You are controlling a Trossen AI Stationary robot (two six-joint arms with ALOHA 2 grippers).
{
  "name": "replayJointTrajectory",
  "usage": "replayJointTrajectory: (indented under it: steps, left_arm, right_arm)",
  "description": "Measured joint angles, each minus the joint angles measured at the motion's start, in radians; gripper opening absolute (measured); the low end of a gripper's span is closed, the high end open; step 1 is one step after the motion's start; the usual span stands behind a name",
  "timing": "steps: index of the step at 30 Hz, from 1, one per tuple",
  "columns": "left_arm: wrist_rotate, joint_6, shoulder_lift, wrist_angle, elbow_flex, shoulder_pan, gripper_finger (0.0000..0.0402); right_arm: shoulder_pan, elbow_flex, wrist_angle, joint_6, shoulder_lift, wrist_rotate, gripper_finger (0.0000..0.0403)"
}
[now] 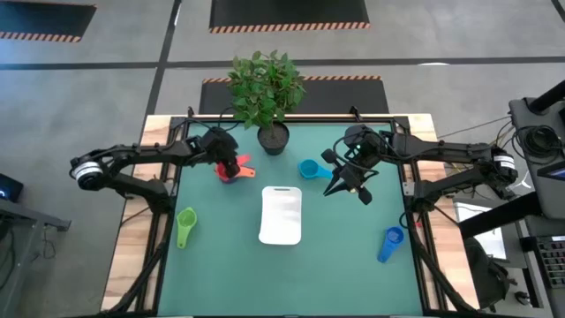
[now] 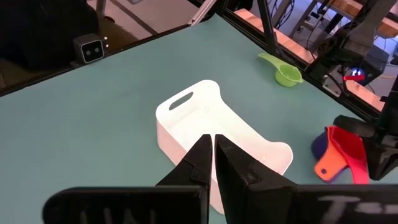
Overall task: Nest measuring cups in basket
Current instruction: Stack the red measuring cup on top of the orange measuring cup
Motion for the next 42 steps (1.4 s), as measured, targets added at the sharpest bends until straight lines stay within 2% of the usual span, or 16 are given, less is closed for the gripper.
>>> replayJointTrajectory:
  steps: [2, 7, 10, 13, 15, 18, 22, 24, 28, 34, 39, 42]
  left_arm:
    - [0.044, 0.025, -0.001, 0.001, 0.000, -0.002, 0.0000]
    - [0.048, 0.054, -0.024, 0.000, 0.000, 0.000, 0.0000]
    - [0.053, 0.073, -0.072, -0.001, 0.000, -0.003, 0.0000]
    - [0.081, 0.068, -0.145, -0.006, 0.000, -0.010, 0.0000]
    - [0.107, 0.042, -0.205, -0.012, 0.000, -0.025, 0.0000]
    - [0.118, -0.006, -0.286, -0.030, 0.000, -0.079, 0.0000]
    - [0.117, -0.049, -0.363, -0.037, 0.000, -0.207, 0.0000]
    - [0.088, -0.084, -0.380, -0.035, 0.000, -0.286, 0.0000]
    - [-0.032, -0.152, -0.385, -0.051, -0.001, -0.446, 0.0000]
    - [-0.218, -0.251, -0.386, -0.196, -0.001, -0.644, 0.0000]
    - [-0.233, -0.354, -0.372, -0.298, -0.002, -0.727, 0.0000]
    - [-0.235, -0.358, -0.357, -0.299, -0.014, -0.747, 0.0000]
  right_arm:
    - [0.000, 0.000, 0.000, 0.000, 0.000, 0.000, 0.0009]
    - [0.000, 0.000, 0.000, 0.001, 0.000, 0.000, 0.0009]
    - [0.000, 0.000, 0.050, 0.098, 0.014, 0.016, 0.0009]
    - [0.000, 0.000, 0.149, 0.257, 0.056, 0.177, 0.0009]
    - [-0.002, 0.004, 0.166, 0.305, 0.096, 0.267, 0.0009]
    - [0.000, 0.037, 0.167, 0.347, 0.164, 0.311, 0.0009]
    - [0.003, 0.111, 0.179, 0.412, 0.263, 0.318, 0.0009]
    - [0.008, 0.156, 0.175, 0.466, 0.319, 0.361, 0.0009]
    - [0.016, 0.248, 0.174, 0.525, 0.430, 0.469, 0.0009]
    - [0.024, 0.369, 0.177, 0.497, 0.573, 0.493, 0.0009]
    - [0.040, 0.451, 0.201, 0.471, 0.663, 0.659, 0.0009]
    - [0.047, 0.491, 0.219, 0.459, 0.713, 0.715, 0.0009]
